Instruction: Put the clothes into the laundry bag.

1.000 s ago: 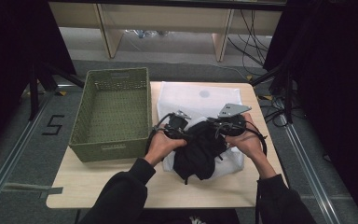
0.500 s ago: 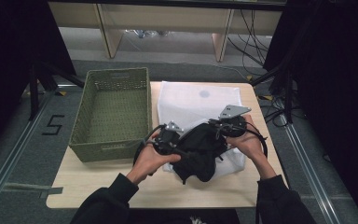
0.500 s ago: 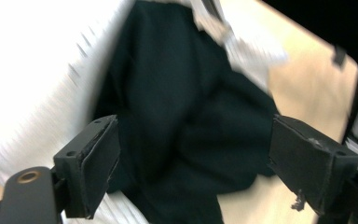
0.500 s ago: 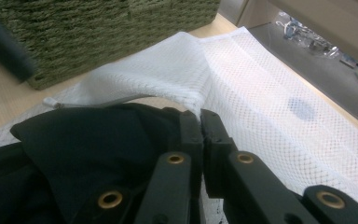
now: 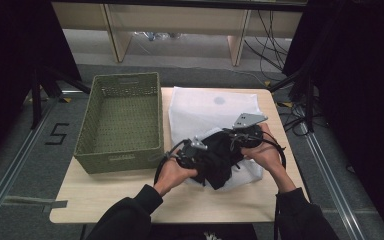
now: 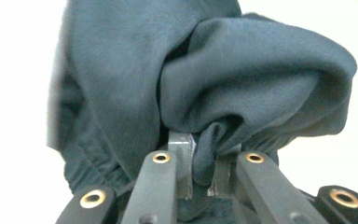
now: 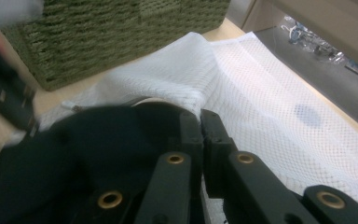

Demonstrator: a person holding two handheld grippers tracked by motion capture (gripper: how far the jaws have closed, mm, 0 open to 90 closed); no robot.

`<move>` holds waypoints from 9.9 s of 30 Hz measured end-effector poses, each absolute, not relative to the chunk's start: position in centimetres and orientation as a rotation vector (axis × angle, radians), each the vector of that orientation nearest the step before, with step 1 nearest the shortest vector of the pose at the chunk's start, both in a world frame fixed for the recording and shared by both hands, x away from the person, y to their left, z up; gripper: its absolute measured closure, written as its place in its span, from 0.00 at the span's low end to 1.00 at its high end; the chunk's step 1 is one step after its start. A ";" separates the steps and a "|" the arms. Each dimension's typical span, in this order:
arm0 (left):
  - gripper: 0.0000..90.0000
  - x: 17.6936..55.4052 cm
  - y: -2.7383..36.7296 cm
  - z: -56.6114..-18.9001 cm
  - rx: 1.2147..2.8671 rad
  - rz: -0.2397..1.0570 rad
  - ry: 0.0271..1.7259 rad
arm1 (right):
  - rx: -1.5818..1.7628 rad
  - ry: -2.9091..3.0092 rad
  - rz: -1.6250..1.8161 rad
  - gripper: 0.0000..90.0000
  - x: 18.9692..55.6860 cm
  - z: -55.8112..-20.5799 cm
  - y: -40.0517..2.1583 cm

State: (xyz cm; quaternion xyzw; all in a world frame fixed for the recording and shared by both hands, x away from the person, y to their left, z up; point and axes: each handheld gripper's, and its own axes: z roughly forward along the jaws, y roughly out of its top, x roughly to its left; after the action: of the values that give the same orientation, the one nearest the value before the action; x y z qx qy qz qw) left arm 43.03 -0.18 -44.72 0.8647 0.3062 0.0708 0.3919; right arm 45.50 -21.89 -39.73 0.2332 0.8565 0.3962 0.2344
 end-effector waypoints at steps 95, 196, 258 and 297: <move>0.26 43.0 -1.5 -46.4 2.119 0.180 0.923 | 0.708 2.343 1.133 1.00 45.4 -39.9 -23.0; 0.99 43.2 1.9 -51.0 2.216 0.300 0.880 | 0.749 2.505 0.866 0.99 47.2 -48.7 -19.4; 0.62 38.4 3.8 -47.8 2.196 0.206 0.787 | 0.675 2.634 0.737 0.99 45.0 -49.1 -20.7; 0.39 34.9 10.1 -47.2 2.187 0.302 0.910 | 0.928 2.318 1.062 0.44 40.9 -46.2 -25.5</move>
State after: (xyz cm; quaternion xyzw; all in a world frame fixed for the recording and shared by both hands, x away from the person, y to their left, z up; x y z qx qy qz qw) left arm 34.86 10.08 -47.22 0.8515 0.3542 0.1177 0.3682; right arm 40.92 -25.48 -46.20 0.3344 0.8348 0.3824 0.2125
